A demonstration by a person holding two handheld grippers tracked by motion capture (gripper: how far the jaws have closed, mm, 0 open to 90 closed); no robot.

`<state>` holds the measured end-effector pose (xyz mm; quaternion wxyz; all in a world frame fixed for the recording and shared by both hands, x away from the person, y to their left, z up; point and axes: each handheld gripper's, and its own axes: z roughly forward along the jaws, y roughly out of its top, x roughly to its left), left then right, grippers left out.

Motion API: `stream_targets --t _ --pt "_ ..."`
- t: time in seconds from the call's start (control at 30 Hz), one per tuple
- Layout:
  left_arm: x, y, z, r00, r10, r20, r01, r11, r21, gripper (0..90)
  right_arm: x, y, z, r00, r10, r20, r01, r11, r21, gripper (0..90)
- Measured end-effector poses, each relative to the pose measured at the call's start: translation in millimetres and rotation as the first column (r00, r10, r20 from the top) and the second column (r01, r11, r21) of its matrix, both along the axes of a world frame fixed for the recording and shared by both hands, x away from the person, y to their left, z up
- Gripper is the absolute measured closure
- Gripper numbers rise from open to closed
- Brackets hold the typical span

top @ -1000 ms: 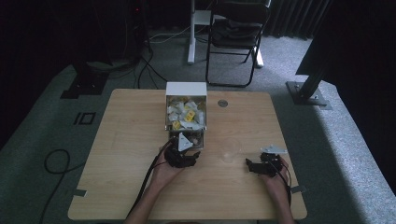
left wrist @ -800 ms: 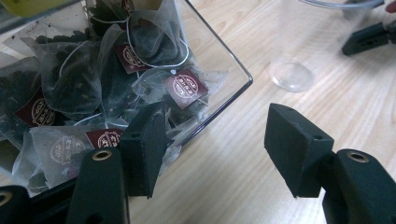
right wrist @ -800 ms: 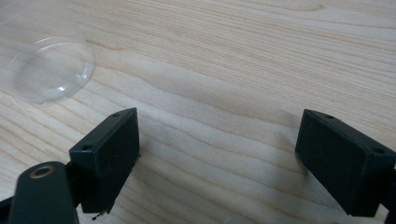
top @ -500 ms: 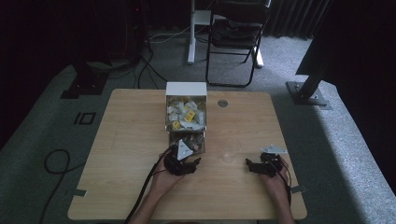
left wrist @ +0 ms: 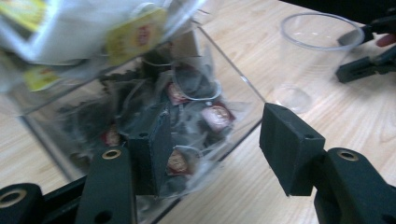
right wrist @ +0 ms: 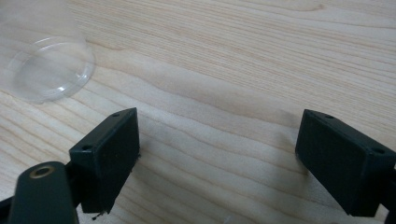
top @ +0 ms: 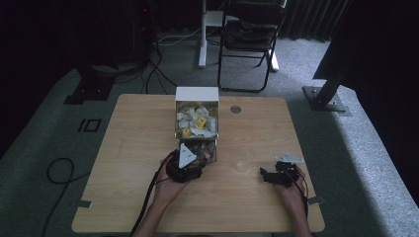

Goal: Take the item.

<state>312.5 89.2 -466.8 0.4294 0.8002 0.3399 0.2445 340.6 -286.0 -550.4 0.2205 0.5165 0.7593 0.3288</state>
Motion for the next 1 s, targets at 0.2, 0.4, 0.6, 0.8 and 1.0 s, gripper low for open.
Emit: stream_targets --t 0.2,0.4,0.6,0.8,1.0 --pt "-0.1 9.8 -0.1 0.9992 0.04 0.007 -0.04 0.9991 0.014 46.5 0.0 0.0 0.0 1.0 0.0 0.0 0.0 1.0 0.0 13.4" --pt "1.1 20.8 -1.6 0.9965 0.083 0.014 -0.083 0.9964 0.02 46.5 0.0 0.0 0.0 1.0 0.0 0.0 0.0 1.0 -0.001 13.4" --pt "8.2 26.5 -3.4 0.9951 0.099 -0.006 -0.099 0.995 0.015 50.1 0.0 0.0 0.0 1.0 0.0 0.0 0.0 1.0 -0.001 13.4" --pt "15.7 24.0 -7.5 0.9945 0.101 -0.029 -0.101 0.9949 0.007 58.1 0.0 0.0 0.0 1.0 0.0 0.0 0.0 1.0 0.0 13.4" --pt "19.9 26.2 -6.8 0.9935 0.097 -0.059 -0.098 0.9951 -0.011 75.2 0.0 0.0 0.0 1.0 0.0 0.0 0.0 1.0 0.0 13.4"
